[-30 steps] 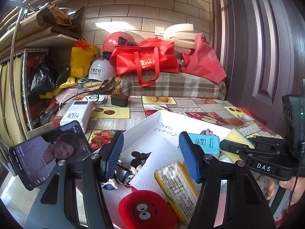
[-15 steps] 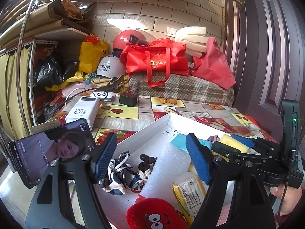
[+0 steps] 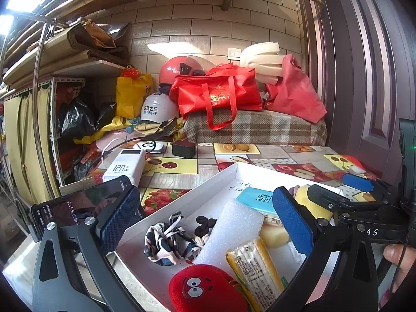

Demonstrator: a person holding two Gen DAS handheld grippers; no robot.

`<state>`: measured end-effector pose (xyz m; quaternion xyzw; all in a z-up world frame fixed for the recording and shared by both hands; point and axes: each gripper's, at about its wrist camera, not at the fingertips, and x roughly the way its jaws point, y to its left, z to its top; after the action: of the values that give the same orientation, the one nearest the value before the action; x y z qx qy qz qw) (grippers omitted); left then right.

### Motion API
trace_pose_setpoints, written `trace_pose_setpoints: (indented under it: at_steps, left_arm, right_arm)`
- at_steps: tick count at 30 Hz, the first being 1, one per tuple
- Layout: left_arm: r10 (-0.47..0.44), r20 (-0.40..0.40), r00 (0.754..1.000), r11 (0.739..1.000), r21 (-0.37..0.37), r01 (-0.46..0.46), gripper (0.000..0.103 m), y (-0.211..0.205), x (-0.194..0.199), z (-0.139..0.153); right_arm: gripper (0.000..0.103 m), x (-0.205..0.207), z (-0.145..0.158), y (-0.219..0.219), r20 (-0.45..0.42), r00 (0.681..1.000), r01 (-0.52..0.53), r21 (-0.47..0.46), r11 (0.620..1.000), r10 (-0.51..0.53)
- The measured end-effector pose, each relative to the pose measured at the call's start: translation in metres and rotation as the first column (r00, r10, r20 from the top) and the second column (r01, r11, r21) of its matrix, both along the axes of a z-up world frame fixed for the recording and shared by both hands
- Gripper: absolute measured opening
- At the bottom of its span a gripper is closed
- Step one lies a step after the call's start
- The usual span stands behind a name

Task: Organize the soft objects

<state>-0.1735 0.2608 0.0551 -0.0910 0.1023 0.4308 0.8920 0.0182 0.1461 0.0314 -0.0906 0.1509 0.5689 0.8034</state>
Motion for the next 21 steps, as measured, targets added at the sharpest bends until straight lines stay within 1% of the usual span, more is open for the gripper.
trace_pose_setpoints:
  at_steps: [4,7,12,17,21]
  left_arm:
    - [0.007,0.003,1.000,1.000,-0.009,-0.007,0.103,-0.003,-0.003,0.000]
    - [0.013,-0.008,1.000,1.000,-0.002,-0.013,0.103,-0.008,-0.003,-0.001]
    - [0.016,-0.026,1.000,1.000,0.007,-0.016,0.103,-0.018,-0.003,-0.002]
    - [0.006,-0.035,0.999,1.000,-0.002,-0.006,0.103,-0.032,-0.005,-0.002]
    - [0.000,-0.040,0.999,1.000,-0.008,0.000,0.103,-0.046,-0.008,-0.003]
  right_arm:
    - [0.103,-0.004,0.000,-0.008,-0.004,1.000,0.011,0.002,1.000,-0.011]
    - [0.103,-0.009,-0.001,-0.019,0.001,0.999,0.038,0.008,0.999,-0.038]
    - [0.103,-0.025,-0.003,-0.030,0.041,0.995,0.096,-0.025,0.995,-0.095]
    - [0.103,-0.036,-0.006,-0.044,0.042,0.995,0.095,-0.057,0.994,-0.093]
    - [0.103,-0.038,-0.006,-0.062,0.021,0.996,0.086,-0.022,0.996,-0.086]
